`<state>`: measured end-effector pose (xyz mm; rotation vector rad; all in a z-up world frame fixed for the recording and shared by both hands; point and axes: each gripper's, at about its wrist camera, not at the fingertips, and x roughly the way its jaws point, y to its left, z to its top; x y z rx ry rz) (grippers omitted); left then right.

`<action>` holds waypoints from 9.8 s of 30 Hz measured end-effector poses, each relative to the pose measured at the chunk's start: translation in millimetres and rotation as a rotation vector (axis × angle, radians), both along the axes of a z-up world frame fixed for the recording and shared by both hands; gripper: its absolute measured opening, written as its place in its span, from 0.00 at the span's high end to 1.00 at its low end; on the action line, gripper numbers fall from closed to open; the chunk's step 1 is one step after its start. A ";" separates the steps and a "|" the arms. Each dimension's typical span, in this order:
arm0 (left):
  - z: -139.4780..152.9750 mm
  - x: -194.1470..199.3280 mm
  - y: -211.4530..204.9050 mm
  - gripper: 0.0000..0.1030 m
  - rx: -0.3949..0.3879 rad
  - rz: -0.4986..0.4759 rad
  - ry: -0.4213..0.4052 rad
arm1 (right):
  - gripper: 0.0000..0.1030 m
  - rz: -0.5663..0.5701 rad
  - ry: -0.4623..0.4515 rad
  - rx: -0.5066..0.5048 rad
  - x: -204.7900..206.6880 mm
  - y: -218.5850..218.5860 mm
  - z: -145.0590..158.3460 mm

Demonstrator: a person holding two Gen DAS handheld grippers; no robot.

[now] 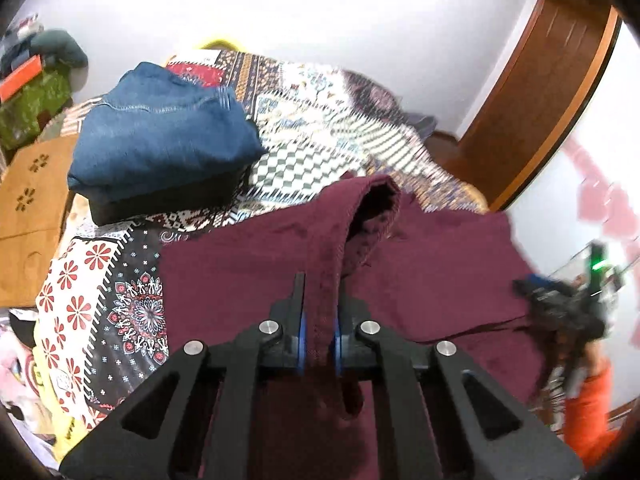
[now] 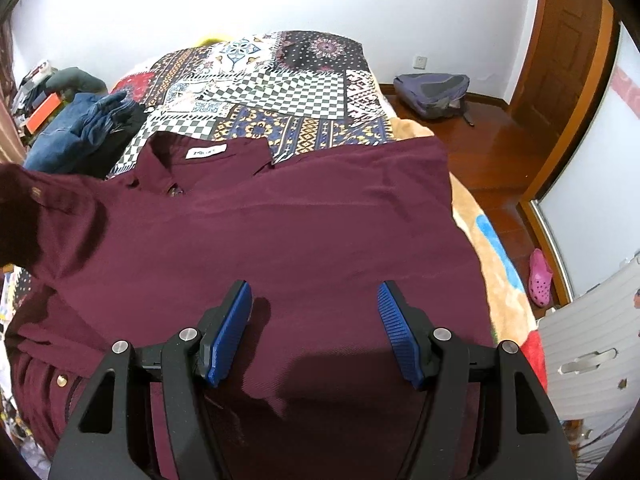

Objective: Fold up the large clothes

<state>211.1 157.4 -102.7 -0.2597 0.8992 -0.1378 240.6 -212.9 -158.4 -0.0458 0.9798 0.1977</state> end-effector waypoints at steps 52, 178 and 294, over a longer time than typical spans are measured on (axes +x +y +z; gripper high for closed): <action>-144.9 44.2 120.7 0.34 -0.177 0.255 0.327 | 0.40 -0.068 0.184 0.101 122.2 -86.8 -16.8; -142.4 -14.1 -13.7 0.32 -0.118 0.010 0.285 | 0.44 -0.181 0.195 0.381 -47.4 -74.9 -29.8; -52.9 77.5 44.8 0.28 0.030 0.246 0.060 | 0.37 0.236 0.109 -0.059 116.2 93.8 -6.1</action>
